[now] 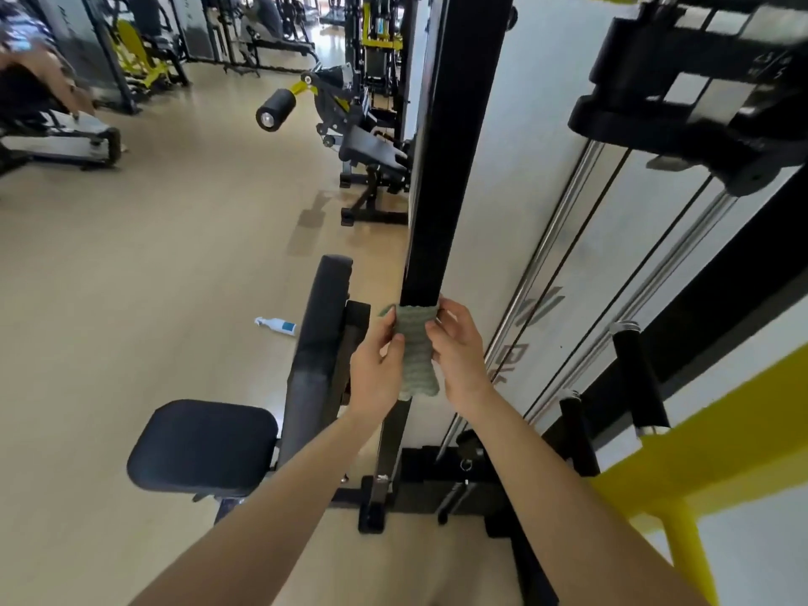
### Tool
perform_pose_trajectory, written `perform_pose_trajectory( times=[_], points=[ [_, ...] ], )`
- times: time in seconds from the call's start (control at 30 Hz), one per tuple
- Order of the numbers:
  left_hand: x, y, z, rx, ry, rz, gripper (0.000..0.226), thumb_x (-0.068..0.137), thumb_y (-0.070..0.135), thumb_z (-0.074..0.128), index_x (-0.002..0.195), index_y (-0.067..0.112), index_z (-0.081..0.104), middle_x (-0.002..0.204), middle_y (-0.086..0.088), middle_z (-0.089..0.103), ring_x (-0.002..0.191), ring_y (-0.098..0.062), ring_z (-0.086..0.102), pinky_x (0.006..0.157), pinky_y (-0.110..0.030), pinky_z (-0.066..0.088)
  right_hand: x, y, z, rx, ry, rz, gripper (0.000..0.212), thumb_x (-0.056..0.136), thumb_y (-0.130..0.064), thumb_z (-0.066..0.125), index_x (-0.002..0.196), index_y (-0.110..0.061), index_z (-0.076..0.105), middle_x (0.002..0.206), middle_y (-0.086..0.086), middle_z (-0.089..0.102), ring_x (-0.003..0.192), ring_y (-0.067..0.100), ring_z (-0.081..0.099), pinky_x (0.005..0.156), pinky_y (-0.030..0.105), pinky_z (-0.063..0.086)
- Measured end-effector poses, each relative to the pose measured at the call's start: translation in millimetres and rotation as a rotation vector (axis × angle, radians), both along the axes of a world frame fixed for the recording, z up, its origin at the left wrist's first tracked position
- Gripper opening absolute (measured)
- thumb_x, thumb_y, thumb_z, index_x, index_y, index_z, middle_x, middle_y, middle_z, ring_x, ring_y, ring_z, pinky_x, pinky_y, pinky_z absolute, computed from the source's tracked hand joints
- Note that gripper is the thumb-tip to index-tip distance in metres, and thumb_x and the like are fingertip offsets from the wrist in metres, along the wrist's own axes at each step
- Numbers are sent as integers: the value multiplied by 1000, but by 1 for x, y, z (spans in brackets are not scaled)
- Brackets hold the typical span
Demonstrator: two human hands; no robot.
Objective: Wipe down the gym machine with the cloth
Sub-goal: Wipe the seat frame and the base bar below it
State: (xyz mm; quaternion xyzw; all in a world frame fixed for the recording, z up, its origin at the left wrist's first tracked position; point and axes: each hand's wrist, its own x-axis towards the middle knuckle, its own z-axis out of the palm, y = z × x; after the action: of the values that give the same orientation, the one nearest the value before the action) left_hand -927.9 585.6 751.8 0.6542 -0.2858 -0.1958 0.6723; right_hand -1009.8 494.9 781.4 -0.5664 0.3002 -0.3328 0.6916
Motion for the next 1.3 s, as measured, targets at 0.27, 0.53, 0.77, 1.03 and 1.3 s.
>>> perform_pose_trajectory(
  times=[0.27,0.53,0.77,1.03,1.3],
  points=[
    [-5,-1,-66,102,267,62,38,104,29,54,140,22,61,122,12,70,117,-8,65,107,-42,50,4,-1,-57,219,145,-23,25,100,-2,49,120,-16,55,115,8,65,98,18,68,86,39,59],
    [4,-10,-119,171,559,120,30,105,13,51,129,22,67,113,4,72,109,-15,67,109,-51,47,3,-10,-113,483,212,1,20,99,-4,42,109,-14,56,114,12,64,100,23,64,97,55,50],
    [12,-8,-127,261,595,-29,36,107,1,38,134,21,53,101,12,64,80,6,65,72,-10,52,9,2,-143,490,302,-20,28,93,4,47,113,-15,53,124,13,60,111,30,61,105,60,46],
    [30,-5,-146,382,503,-145,36,106,12,47,136,26,60,113,7,70,108,-15,67,97,-41,57,25,33,-160,494,173,-266,30,99,0,53,125,-13,56,119,9,68,104,24,69,81,43,62],
    [5,48,-118,405,277,-384,41,104,0,42,138,16,60,128,-1,67,118,-15,63,104,-28,51,3,72,-160,456,156,-310,41,97,10,51,130,-9,65,123,11,71,115,27,68,100,46,54]
  ],
)
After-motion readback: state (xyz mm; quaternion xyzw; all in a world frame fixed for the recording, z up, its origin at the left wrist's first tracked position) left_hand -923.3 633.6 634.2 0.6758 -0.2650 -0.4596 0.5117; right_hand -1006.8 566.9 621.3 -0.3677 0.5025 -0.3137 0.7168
